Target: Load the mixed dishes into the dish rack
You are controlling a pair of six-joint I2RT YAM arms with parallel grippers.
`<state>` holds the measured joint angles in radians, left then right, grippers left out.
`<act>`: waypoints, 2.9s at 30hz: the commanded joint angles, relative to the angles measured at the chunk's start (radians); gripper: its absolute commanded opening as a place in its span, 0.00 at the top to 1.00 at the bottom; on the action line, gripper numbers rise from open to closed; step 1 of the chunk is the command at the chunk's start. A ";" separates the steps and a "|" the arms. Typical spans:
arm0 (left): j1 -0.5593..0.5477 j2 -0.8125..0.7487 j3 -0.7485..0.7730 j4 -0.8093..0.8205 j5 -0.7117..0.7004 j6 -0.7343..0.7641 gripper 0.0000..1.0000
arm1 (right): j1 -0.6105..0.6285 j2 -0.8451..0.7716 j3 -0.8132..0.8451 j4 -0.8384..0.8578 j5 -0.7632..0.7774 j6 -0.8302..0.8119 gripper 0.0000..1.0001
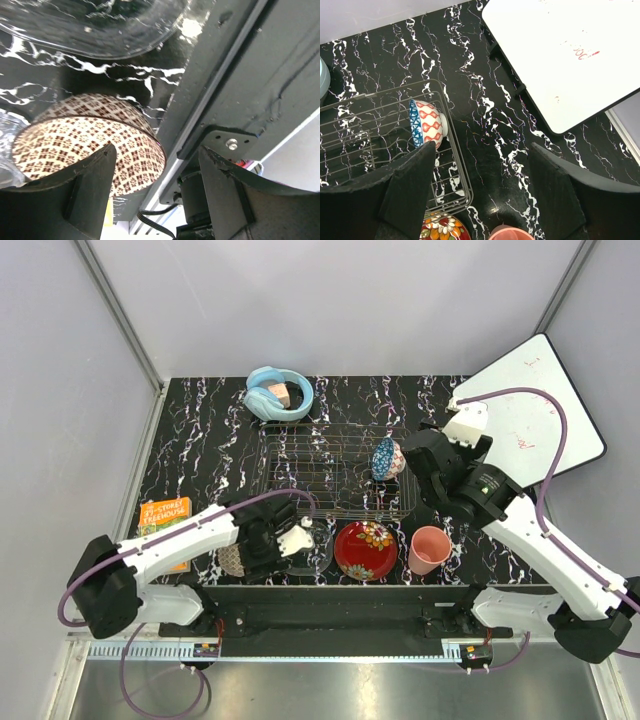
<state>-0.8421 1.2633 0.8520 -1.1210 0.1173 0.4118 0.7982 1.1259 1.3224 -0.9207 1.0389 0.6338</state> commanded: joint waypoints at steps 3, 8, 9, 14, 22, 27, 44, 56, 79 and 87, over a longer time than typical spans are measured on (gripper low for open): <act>-0.037 0.028 -0.019 0.098 -0.114 -0.068 0.36 | -0.008 -0.008 0.021 -0.004 0.055 0.021 0.18; -0.066 0.110 -0.037 0.124 -0.211 -0.102 0.44 | -0.010 -0.032 0.023 -0.006 0.064 0.023 0.18; -0.066 0.117 -0.041 0.128 -0.217 -0.105 0.44 | -0.011 -0.038 0.021 -0.007 0.066 0.026 0.18; -0.066 0.137 -0.039 0.153 -0.240 -0.108 0.61 | -0.011 -0.061 0.017 -0.007 0.067 0.012 0.18; -0.068 0.102 0.022 0.103 -0.219 -0.117 1.00 | -0.013 -0.089 -0.006 -0.009 0.069 0.017 0.18; -0.068 0.032 0.159 -0.029 -0.124 -0.100 1.00 | -0.013 -0.081 -0.011 -0.013 0.066 0.015 0.18; -0.005 0.043 0.891 0.294 0.493 -0.539 1.00 | -0.011 -0.049 -0.018 -0.066 0.049 0.161 0.18; 0.089 0.234 0.575 1.124 0.622 -1.424 1.00 | -0.013 -0.164 -0.112 -0.089 0.078 0.173 0.18; 0.067 0.622 0.743 1.201 0.476 -1.746 1.00 | -0.013 -0.186 -0.135 -0.089 0.072 0.185 0.17; 0.083 0.608 0.602 1.265 0.525 -1.745 1.00 | -0.013 -0.210 -0.144 -0.089 0.082 0.182 0.17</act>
<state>-0.7578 1.9110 1.5040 0.0204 0.5949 -1.3117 0.7906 0.9325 1.1835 -1.0180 1.0798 0.8055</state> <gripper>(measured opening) 0.050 0.831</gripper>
